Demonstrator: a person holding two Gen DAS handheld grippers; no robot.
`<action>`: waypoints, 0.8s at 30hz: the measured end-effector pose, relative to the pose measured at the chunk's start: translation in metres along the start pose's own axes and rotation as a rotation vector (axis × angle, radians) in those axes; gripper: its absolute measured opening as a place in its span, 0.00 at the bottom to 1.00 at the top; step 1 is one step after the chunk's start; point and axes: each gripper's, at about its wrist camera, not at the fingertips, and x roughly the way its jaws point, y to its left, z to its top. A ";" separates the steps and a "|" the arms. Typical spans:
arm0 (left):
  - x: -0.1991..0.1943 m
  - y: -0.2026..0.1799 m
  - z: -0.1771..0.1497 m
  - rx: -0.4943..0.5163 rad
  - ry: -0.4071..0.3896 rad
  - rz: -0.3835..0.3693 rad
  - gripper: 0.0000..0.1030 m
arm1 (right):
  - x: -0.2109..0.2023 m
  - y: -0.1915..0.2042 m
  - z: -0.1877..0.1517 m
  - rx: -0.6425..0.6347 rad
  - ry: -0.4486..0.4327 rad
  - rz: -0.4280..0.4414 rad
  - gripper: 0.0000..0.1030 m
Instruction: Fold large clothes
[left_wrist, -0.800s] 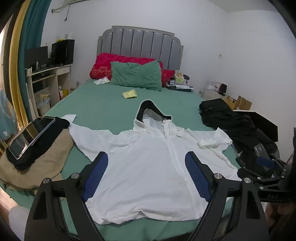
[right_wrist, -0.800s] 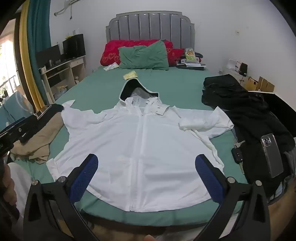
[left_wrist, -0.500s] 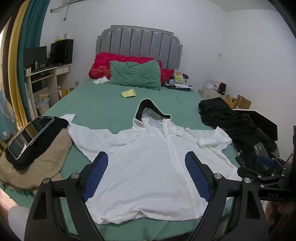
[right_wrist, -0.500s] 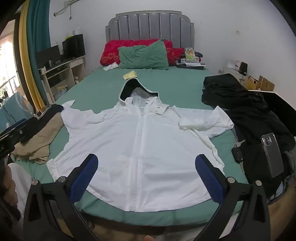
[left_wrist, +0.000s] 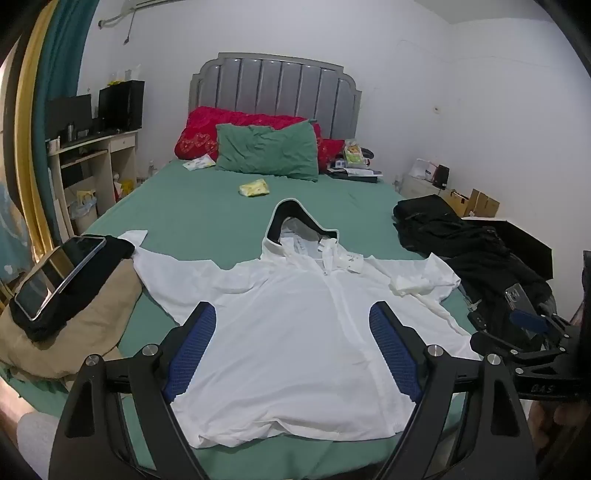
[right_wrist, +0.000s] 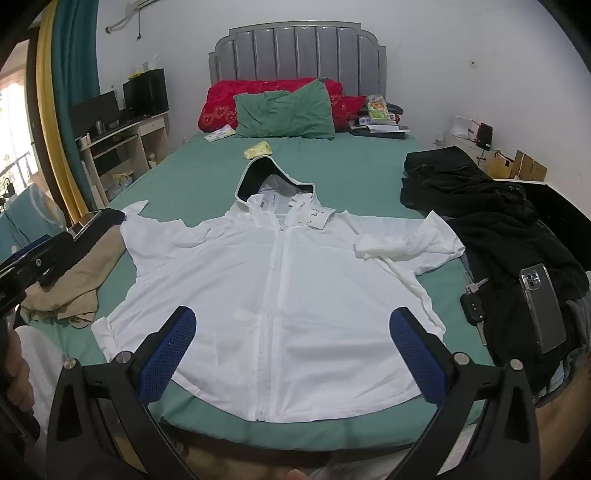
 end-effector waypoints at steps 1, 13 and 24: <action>-0.002 -0.003 0.002 0.003 -0.002 -0.002 0.85 | 0.000 0.000 0.000 0.000 -0.001 -0.001 1.00; -0.007 -0.005 0.005 0.005 -0.008 -0.007 0.85 | 0.000 -0.001 0.000 0.002 -0.002 0.002 1.00; -0.010 -0.005 0.005 0.004 -0.009 -0.009 0.85 | 0.000 -0.001 0.000 0.003 -0.001 0.003 1.00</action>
